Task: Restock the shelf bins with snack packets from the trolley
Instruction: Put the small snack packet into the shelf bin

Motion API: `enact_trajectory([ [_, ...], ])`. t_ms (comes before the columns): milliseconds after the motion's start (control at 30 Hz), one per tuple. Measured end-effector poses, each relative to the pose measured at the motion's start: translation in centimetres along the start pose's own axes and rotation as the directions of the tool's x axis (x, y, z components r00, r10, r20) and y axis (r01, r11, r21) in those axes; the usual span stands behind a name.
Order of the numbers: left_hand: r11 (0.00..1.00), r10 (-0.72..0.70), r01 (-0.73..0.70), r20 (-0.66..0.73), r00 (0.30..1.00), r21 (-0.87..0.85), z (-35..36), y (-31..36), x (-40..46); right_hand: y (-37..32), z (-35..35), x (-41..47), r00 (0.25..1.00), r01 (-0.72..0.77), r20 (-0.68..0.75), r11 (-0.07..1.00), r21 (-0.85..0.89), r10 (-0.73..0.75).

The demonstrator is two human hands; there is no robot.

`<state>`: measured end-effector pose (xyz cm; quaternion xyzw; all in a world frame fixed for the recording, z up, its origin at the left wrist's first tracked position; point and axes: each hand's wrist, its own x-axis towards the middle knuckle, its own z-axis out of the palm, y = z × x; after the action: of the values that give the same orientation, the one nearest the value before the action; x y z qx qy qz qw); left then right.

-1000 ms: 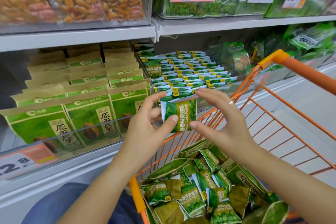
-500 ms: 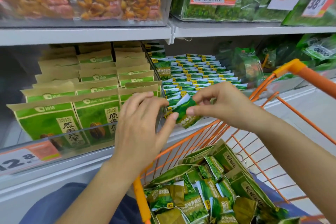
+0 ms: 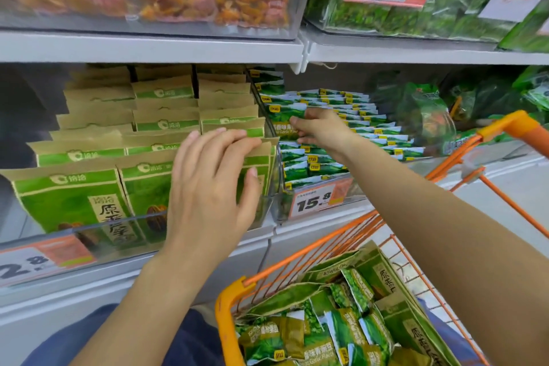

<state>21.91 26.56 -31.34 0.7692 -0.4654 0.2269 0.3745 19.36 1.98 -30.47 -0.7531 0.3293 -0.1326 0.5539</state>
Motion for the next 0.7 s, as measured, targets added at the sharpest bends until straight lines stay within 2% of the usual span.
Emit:
enact_trajectory([
  [167, 1.0, -0.002, 0.002, -0.003, 1.0, -0.004, 0.2, -0.1, 0.4, 0.4, 0.3, 0.8, 0.998, 0.021, -0.053, 0.98, -0.199, -0.032],
  [300, 1.0, 0.001, -0.001, -0.038, 0.999, 0.005, 0.4, 0.0, 0.4, 0.0, -0.1, -1.2, 0.971, 0.102, -0.203, 0.988, -0.117, -0.124],
  [367, 1.0, 0.005, -0.005, -0.088, 0.996, -0.002, 0.5, 0.3, 0.2, 0.2, -0.6, -3.9, 0.932, 0.207, -0.288, 0.975, -0.076, -0.22],
  [433, 0.998, 0.057, -0.062, -0.157, 0.986, -0.023, 0.1, 0.9, 0.0, 0.7, -1.4, -7.8, 0.894, 0.329, -0.307, 0.943, -0.048, -0.328],
  [500, 0.979, 0.152, -0.172, -0.172, 0.973, -0.108, -0.4, 1.8, -0.5, 1.7, -2.1, -12.6, 0.87, 0.427, -0.235, 0.901, -0.082, -0.434],
  [533, 0.96, 0.191, -0.211, -0.122, 0.974, -0.186, -0.6, 2.4, -1.0, 2.3, -2.3, -15.0, 0.864, 0.46, -0.166, 0.879, -0.123, -0.475],
  [600, 0.926, 0.23, -0.186, 0.102, 0.968, -0.329, -0.4, 3.5, -2.0, 4.0, -2.4, -19.0, 0.855, 0.507, 0.032, 0.823, -0.257, -0.517],
  [633, 0.928, 0.246, -0.159, 0.232, 0.941, -0.336, -0.1, 3.9, -2.5, 4.9, -2.3, -20.3, 0.854, 0.518, 0.165, 0.774, -0.364, -0.494],
  [700, 0.95, 0.275, -0.178, 0.42, 0.865, -0.255, 0.8, 4.2, -3.3, 6.5, -1.6, -21.6, 0.835, 0.544, 0.456, 0.592, -0.595, -0.308],
])
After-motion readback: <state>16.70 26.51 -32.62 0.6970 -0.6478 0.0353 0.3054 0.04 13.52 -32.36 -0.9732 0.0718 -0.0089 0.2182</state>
